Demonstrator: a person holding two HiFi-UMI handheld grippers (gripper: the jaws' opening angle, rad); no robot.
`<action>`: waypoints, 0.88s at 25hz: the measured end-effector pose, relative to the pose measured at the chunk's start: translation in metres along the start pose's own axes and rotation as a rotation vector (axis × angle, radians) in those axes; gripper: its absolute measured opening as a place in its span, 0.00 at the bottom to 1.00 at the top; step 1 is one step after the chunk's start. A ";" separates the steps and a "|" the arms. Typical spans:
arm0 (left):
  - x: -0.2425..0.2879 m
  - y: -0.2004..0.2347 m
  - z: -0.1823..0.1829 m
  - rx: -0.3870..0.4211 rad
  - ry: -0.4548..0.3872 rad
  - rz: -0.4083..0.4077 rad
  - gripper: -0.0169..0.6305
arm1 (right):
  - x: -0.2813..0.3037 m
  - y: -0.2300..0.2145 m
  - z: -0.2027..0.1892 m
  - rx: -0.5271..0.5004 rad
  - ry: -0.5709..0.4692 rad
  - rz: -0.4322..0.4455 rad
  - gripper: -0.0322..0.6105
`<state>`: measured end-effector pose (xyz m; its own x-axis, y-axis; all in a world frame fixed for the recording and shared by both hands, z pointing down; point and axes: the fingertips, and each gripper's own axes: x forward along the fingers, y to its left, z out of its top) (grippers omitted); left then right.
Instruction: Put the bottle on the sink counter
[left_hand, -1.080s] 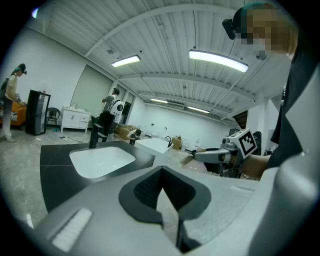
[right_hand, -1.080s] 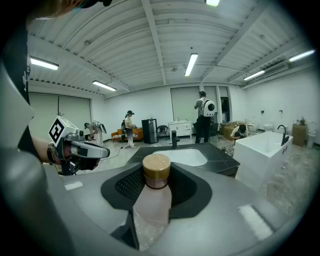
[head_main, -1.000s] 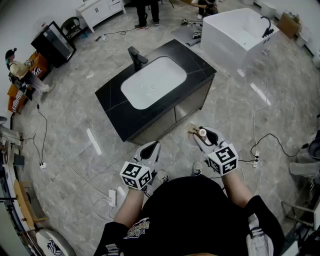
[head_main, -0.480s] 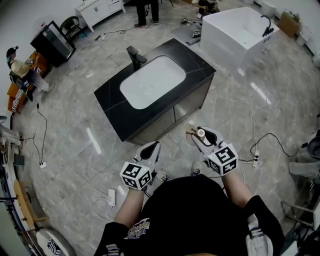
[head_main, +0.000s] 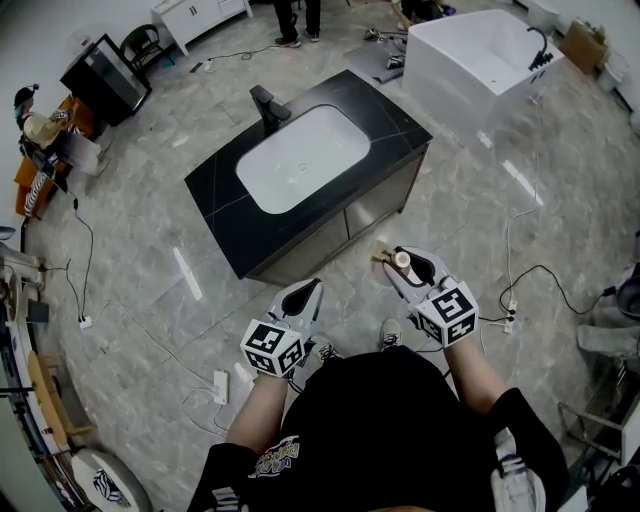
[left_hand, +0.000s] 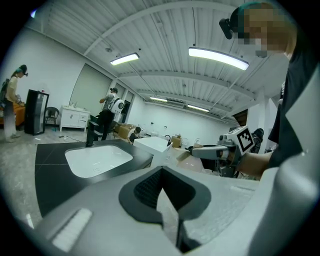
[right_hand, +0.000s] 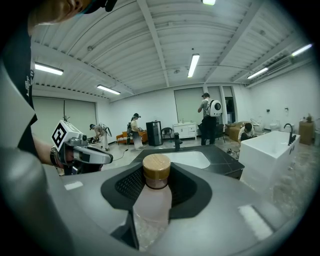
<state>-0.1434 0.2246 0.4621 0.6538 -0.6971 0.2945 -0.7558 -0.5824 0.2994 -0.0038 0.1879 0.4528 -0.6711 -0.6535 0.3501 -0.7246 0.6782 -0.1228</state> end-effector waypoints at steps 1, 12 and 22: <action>0.001 -0.001 0.000 0.000 -0.001 0.003 0.03 | 0.000 -0.002 0.000 -0.001 0.000 0.003 0.31; 0.026 -0.024 0.000 0.000 -0.010 -0.012 0.03 | -0.008 -0.027 -0.001 -0.010 -0.001 0.036 0.31; 0.060 -0.050 0.000 -0.002 -0.008 0.002 0.03 | -0.028 -0.062 -0.007 -0.012 0.004 0.060 0.31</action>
<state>-0.0666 0.2122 0.4651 0.6516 -0.7016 0.2883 -0.7573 -0.5797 0.3008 0.0610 0.1665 0.4575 -0.7123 -0.6104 0.3465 -0.6813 0.7199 -0.1324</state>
